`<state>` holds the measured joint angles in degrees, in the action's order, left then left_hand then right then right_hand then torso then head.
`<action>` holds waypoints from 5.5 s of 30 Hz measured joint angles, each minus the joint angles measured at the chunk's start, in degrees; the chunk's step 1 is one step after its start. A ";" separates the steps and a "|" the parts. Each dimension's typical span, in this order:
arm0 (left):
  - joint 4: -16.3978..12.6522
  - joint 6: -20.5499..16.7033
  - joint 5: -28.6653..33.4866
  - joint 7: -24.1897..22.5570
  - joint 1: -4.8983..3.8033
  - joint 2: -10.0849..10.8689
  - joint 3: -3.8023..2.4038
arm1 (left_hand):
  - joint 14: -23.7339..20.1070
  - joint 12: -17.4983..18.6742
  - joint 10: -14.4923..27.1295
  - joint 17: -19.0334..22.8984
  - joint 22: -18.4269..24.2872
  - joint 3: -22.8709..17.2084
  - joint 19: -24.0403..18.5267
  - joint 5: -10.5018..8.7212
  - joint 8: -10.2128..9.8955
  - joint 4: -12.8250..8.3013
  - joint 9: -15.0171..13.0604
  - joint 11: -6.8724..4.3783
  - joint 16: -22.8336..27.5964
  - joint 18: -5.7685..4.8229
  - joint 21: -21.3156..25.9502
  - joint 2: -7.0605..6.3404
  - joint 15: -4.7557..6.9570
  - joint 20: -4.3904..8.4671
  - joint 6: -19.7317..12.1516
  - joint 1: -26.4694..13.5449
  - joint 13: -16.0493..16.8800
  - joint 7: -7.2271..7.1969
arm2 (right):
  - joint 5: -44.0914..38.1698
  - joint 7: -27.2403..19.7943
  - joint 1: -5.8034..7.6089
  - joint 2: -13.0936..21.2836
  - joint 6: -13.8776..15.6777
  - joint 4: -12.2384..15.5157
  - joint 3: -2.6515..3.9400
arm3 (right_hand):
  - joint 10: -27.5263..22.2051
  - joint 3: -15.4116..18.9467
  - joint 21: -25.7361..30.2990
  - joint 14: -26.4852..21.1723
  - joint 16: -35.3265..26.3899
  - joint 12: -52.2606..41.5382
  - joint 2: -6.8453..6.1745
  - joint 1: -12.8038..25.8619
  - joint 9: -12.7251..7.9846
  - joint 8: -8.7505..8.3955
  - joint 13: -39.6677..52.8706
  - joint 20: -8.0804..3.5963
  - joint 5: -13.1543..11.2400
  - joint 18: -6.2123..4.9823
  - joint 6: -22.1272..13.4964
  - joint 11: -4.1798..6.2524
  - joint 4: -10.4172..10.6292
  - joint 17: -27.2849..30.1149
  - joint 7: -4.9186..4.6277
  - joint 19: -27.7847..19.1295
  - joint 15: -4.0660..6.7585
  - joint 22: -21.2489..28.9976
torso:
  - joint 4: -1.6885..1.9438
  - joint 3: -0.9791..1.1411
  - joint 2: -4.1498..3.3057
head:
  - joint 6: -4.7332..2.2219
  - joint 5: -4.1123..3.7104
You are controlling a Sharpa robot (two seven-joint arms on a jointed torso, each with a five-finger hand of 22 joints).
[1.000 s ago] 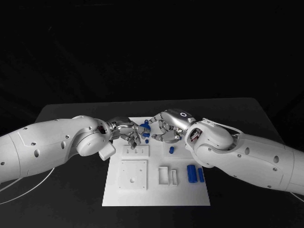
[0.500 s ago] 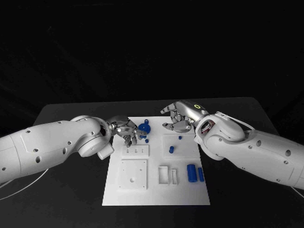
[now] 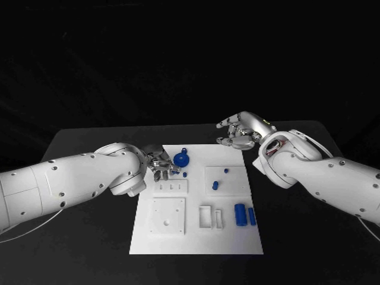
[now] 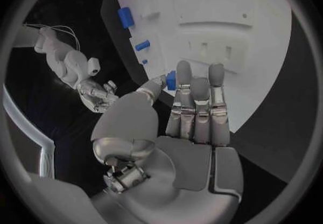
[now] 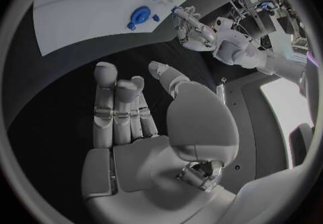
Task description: Assemble the parts on the task board
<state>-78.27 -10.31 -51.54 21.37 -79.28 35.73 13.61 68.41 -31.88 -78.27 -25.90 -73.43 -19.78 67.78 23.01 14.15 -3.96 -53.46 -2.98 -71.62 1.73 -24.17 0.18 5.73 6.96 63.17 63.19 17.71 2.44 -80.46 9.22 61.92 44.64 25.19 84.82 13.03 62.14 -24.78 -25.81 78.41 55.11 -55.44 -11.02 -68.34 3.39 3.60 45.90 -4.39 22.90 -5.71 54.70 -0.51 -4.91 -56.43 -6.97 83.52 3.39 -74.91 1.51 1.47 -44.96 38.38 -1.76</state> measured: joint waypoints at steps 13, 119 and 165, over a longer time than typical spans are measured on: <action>1.05 0.04 -6.98 6.89 0.64 -2.97 0.16 | 2.66 -2.36 -2.23 -2.71 -1.52 0.78 3.08 1.36 -3.49 -0.78 0.73 -0.17 -2.01 -0.86 -1.97 0.15 -0.01 1.43 2.71 -0.15 3.85 0.03 | 4.59 -0.92 0.00 -0.12 0.36 -0.85 0.98 | 0.00 -0.48 0.03 0.00 0.01 0.00 0.00 0.00 0.00 0.00 -0.20 0.00 2.62 0.01 0.29 0.00 -0.49 0.00 0.06 0.00 0.00 0.00 | -0.07 0.03 0.10 | 0.60 0.30; -0.52 0.85 -12.52 11.82 3.97 -1.61 0.09 | 8.39 -3.11 -4.66 -15.19 -1.50 2.92 3.69 8.31 1.33 -2.92 9.94 -0.94 -2.26 -0.88 -6.09 0.73 1.01 2.03 4.93 -3.94 5.11 -0.85 | 6.17 -0.62 -0.01 -0.18 -0.68 -1.29 1.26 | -0.39 -2.12 0.54 -0.35 -0.42 0.01 -0.45 0.91 0.01 0.00 -0.73 -0.21 8.17 0.06 0.13 -0.02 -1.81 0.45 -0.05 -0.21 0.06 -0.01 | -0.03 -0.05 0.02 | 2.54 0.54; 1.64 2.20 -12.18 11.21 3.99 -3.02 0.11 | 10.08 -6.25 -4.97 -17.15 -1.47 4.23 4.71 -4.50 1.77 1.07 11.47 -0.68 -2.03 -0.88 -5.78 -0.88 1.15 1.42 6.19 -0.79 3.58 -0.09 | 6.18 -0.48 -0.01 -0.36 -0.95 -1.43 1.26 | -0.39 -2.29 0.54 -0.34 -0.42 0.01 -0.45 0.91 0.01 0.00 -0.78 -0.21 9.27 0.07 0.16 -0.03 -1.98 0.44 -0.01 -0.21 0.06 -0.02 | -0.05 -0.03 -0.01 | 2.63 -0.16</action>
<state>-76.62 -8.11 -63.72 32.58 -75.29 32.71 13.72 78.48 -38.13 -83.23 -43.05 -74.90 -15.55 72.49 18.51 15.93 -2.89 -42.00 -3.67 -73.65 0.86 -29.96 -0.70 6.88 8.39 69.36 62.40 21.29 2.35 -74.28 8.73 61.91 44.28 24.25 83.39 14.29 61.75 -27.06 -25.27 78.07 54.69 -55.43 -11.47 -67.42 3.41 3.60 45.12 -4.60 32.18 -5.64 54.86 -0.53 -6.88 -55.99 -6.98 83.32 3.46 -74.92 1.45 1.43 -44.97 41.01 -1.92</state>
